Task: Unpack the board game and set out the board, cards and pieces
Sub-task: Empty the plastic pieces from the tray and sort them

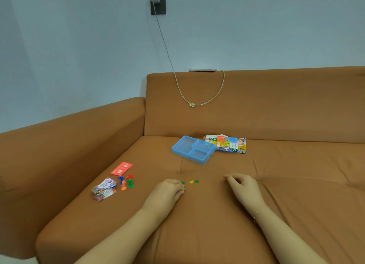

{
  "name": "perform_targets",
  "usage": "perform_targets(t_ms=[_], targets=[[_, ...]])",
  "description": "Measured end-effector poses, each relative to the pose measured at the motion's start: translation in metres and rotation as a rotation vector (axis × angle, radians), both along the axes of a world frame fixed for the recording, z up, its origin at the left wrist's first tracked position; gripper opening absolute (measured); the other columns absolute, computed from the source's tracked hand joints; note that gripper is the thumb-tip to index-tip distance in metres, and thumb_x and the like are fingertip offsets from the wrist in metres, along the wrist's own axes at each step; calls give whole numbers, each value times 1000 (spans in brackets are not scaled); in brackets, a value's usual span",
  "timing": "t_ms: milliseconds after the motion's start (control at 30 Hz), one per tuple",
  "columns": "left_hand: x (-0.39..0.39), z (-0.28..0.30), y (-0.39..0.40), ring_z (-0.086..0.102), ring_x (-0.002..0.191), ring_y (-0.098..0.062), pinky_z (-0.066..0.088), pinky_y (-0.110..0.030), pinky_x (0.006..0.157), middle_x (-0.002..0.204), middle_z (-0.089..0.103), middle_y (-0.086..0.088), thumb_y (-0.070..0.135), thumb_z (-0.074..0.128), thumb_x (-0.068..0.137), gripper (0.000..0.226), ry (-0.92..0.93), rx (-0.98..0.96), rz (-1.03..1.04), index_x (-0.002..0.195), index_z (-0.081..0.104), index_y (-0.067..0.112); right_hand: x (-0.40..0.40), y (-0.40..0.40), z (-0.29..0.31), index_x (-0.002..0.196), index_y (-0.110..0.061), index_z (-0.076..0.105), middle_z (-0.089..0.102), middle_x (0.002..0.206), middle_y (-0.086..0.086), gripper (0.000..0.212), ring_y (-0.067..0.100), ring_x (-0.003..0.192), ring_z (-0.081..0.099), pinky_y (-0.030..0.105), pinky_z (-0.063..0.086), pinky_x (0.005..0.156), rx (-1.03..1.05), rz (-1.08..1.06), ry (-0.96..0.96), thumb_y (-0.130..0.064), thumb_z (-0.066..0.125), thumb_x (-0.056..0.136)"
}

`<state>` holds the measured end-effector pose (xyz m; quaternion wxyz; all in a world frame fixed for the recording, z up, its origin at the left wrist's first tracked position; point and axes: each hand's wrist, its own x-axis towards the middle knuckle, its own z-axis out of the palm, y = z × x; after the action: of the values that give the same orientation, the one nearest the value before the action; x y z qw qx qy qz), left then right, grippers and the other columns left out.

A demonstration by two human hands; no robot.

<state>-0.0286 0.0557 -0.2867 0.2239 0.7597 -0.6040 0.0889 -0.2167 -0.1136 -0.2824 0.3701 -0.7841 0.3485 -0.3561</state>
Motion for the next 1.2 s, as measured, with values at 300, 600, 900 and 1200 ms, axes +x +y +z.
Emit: perform_targets(t_ms=[300,600,900,1200], targets=[[25,-3,29,53,105,-20,43,-33,87,105,60,-2,25,42,98,27,-16,35,222,98,64,11,29,35,-1,138,-19,48,44,144,-6,42,10,134,37,20,26,107,-269,198,389,-28,46,96],[26,-8,48,58,103,-14,40,-21,88,104,67,5,20,54,93,18,142,-242,231,99,71,17,91,72,6,127,-17,58,52,138,-4,37,10,129,44,19,27,105,-65,346,268,-18,34,99],[11,-7,80,59,98,1,34,-1,82,105,67,16,20,61,91,18,335,-491,308,105,71,21,121,103,14,121,-25,60,58,129,-7,52,7,118,50,21,30,96,534,406,11,-37,15,98],[4,-12,95,34,132,0,26,-14,104,141,42,18,49,55,89,56,244,-225,333,140,42,29,135,131,20,129,-11,52,51,138,7,50,17,127,47,28,28,110,808,483,-244,-27,17,97]])
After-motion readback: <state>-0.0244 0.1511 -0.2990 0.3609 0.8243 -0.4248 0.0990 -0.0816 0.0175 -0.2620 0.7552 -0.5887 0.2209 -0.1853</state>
